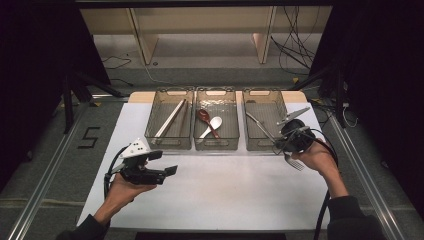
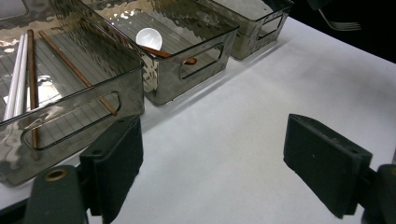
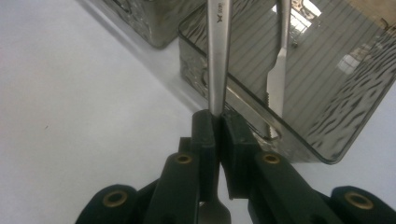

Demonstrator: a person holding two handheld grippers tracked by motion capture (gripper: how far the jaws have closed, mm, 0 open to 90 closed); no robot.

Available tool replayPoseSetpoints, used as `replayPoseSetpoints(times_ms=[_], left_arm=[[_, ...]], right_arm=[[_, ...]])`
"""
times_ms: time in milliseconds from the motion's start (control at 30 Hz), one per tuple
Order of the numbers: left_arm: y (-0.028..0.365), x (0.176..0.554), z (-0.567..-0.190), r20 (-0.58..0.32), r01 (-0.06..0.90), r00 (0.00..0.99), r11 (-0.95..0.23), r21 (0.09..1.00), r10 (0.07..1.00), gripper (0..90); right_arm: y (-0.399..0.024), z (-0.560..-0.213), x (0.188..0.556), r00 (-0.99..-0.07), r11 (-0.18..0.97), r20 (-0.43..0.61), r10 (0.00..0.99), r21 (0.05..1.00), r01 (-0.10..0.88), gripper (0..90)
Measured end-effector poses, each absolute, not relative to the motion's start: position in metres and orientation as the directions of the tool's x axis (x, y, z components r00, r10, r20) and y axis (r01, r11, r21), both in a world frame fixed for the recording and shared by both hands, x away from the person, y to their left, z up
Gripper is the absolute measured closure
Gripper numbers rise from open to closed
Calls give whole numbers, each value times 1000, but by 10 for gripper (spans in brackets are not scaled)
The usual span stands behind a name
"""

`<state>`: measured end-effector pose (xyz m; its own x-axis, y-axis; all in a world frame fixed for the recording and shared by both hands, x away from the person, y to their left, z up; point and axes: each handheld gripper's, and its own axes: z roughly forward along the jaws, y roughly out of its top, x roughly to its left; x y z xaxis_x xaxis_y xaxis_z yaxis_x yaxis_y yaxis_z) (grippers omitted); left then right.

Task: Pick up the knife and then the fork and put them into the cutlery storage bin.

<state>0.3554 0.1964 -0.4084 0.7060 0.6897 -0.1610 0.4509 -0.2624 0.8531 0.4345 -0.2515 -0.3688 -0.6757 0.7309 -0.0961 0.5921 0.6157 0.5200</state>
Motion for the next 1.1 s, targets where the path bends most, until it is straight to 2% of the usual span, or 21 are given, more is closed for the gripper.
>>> replayPoseSetpoints(times_ms=[1100], left_arm=[[196,355,-409,-163,451,708,-262,853,687,192]], right_arm=[[-237,-350,498,-623,567,-91,777,531,630,848]])
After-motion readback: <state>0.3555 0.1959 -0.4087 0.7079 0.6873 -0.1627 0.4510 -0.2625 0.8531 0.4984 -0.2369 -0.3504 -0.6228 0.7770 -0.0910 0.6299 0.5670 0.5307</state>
